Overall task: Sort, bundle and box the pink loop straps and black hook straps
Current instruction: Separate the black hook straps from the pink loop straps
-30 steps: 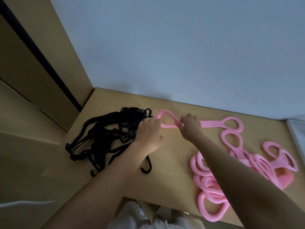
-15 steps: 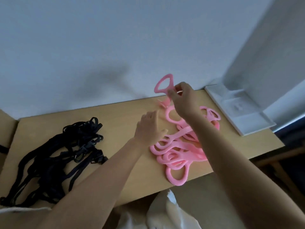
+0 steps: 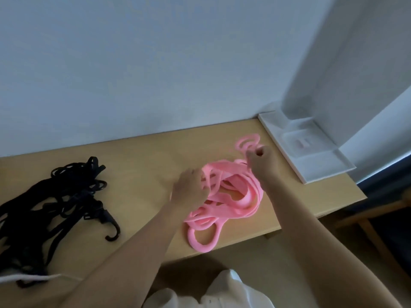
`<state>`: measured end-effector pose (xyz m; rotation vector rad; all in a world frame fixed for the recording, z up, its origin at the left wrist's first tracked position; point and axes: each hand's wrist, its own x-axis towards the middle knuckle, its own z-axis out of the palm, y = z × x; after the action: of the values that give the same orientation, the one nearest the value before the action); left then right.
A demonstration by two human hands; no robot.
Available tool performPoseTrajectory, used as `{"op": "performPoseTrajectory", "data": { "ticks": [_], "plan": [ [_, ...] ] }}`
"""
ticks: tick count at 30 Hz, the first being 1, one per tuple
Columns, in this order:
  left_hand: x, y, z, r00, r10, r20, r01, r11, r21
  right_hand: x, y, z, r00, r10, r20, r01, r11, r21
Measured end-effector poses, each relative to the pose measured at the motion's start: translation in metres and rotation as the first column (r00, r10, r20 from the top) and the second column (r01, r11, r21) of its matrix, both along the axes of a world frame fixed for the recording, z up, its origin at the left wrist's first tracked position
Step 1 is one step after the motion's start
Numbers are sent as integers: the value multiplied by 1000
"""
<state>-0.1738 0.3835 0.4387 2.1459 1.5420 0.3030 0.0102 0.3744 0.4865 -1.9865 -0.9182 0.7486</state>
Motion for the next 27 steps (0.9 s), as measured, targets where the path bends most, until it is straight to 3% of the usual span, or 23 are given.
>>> {"op": "performPoseTrajectory", "data": {
  "ticks": [2, 5, 8, 10, 15, 21, 27],
  "plan": [
    [4, -5, -15, 991, -11, -132, 2, 998, -66, 22, -7, -44, 993, 93, 71, -76, 975, -211],
    [16, -11, -28, 949, -68, -306, 26, 990, -140, 43, -10, -79, 950, 264, 168, -190, 913, -360],
    [30, -12, -32, 952, 62, -300, -106, 986, -130, 46, -9, -61, 870, 399, 290, -240, 856, -458],
    [35, -14, -32, 957, 149, -250, -182, 977, -115, 47, -2, -49, 736, 506, 450, -223, 809, -544],
    [37, -26, -24, 954, 279, -108, -287, 956, -63, 23, 10, -26, 424, 559, 712, -259, 828, -497],
    [18, -34, -17, 942, 333, -42, -333, 943, 5, -18, 9, -22, 333, 623, 708, -457, 763, -457],
    [-41, -41, -4, 907, 420, -12, -419, 906, 50, -98, 10, -25, 225, 758, 612, -741, 541, -398]
  ]
}}
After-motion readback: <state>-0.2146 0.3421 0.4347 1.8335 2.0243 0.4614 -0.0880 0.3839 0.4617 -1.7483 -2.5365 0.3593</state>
